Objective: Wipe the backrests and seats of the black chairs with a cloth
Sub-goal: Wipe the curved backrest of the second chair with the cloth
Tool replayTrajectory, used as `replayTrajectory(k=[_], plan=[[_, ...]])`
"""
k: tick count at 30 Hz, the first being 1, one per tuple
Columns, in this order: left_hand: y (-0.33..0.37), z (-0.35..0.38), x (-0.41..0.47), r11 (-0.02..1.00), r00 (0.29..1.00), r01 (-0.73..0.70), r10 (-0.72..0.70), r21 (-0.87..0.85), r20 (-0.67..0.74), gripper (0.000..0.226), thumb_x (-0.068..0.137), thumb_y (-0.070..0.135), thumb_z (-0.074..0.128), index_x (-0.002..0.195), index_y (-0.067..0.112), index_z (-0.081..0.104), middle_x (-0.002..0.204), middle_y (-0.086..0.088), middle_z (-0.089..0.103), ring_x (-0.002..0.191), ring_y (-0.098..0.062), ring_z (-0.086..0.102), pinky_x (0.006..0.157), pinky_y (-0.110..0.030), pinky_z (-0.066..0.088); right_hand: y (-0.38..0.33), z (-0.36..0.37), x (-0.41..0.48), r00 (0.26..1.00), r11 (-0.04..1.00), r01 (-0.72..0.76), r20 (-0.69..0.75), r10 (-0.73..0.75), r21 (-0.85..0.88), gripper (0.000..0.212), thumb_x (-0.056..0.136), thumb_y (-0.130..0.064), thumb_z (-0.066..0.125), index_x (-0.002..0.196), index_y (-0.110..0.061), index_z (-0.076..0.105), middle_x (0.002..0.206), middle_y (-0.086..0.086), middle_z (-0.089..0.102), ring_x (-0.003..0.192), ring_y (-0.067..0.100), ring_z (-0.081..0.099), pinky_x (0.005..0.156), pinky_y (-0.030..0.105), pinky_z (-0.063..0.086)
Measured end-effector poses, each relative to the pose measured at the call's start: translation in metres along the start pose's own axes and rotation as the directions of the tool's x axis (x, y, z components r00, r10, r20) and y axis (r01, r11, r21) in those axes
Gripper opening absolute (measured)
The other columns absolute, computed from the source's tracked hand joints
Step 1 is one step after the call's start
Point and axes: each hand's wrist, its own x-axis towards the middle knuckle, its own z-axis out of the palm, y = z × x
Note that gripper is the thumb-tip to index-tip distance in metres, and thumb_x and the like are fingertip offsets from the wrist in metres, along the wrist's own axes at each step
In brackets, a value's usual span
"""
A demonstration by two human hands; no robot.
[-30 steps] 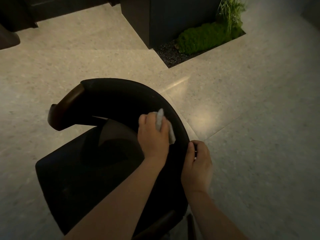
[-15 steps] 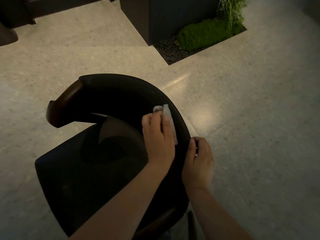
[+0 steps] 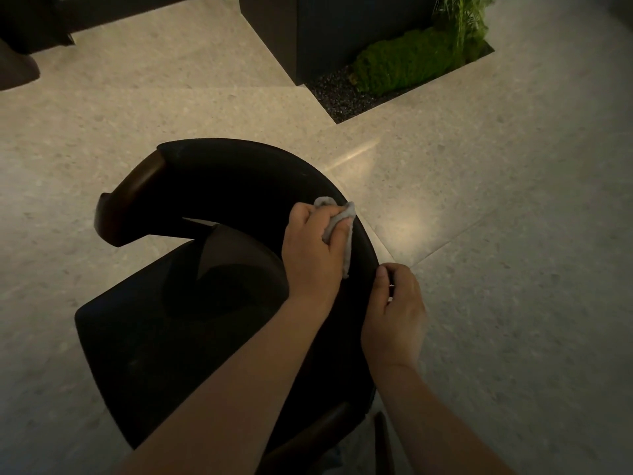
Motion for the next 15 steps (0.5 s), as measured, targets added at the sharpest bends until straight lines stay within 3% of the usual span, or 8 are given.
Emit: replayTrajectory(k=[6, 10, 12, 15], plan=[[-0.004, 0.003, -0.005, 0.996, 0.997, 0.069, -0.071, -0.062, -0.03, 0.024, 0.097, 0.033, 0.056, 0.108, 0.013, 0.065, 0.105, 0.004, 0.049, 0.09, -0.008, 0.055, 0.076, -0.009, 0.045, 0.001, 0.0, 0.0, 1.0, 1.0, 0.01, -0.024, -0.01, -0.002, 0.023, 0.1, -0.029, 0.042, 0.095, -0.016, 0.06, 0.086, -0.007, 0.058, 0.069, 0.007, 0.05, 0.058, 0.01, 0.031], [-0.011, 0.0, -0.012, 0.985, 0.989, 0.14, -0.145, -0.103, -0.036, 0.017, 0.098, 0.029, 0.054, 0.105, 0.015, 0.062, 0.105, 0.006, 0.047, 0.088, 0.004, 0.054, 0.074, -0.002, 0.042, 0.001, 0.0, -0.001, 1.0, 1.0, 0.018, -0.014, -0.018, -0.006, 0.023, 0.101, -0.028, 0.042, 0.097, -0.015, 0.06, 0.087, -0.006, 0.058, 0.07, 0.007, 0.05, 0.058, 0.011, 0.032], [-0.018, -0.003, -0.015, 0.975, 0.977, 0.202, -0.207, -0.091, -0.05, 0.015, 0.099, 0.028, 0.053, 0.105, 0.017, 0.061, 0.107, 0.006, 0.047, 0.087, 0.011, 0.051, 0.074, 0.0, 0.041, 0.001, -0.001, -0.001, 1.0, 1.0, 0.012, -0.007, -0.012, -0.003, 0.023, 0.1, -0.029, 0.042, 0.098, -0.015, 0.06, 0.088, -0.007, 0.058, 0.069, 0.003, 0.049, 0.058, 0.012, 0.032], [-0.026, -0.007, -0.019, 0.96, 0.955, 0.276, -0.279, -0.04, -0.101, 0.018, 0.099, 0.028, 0.051, 0.107, 0.015, 0.06, 0.11, 0.004, 0.047, 0.084, 0.01, 0.051, 0.073, 0.001, 0.039, 0.001, 0.0, -0.001, 1.0, 1.0, 0.013, -0.008, -0.013, 0.007, 0.021, 0.1, -0.029, 0.043, 0.097, -0.016, 0.06, 0.086, -0.008, 0.058, 0.068, -0.001, 0.049, 0.057, 0.012, 0.032]])
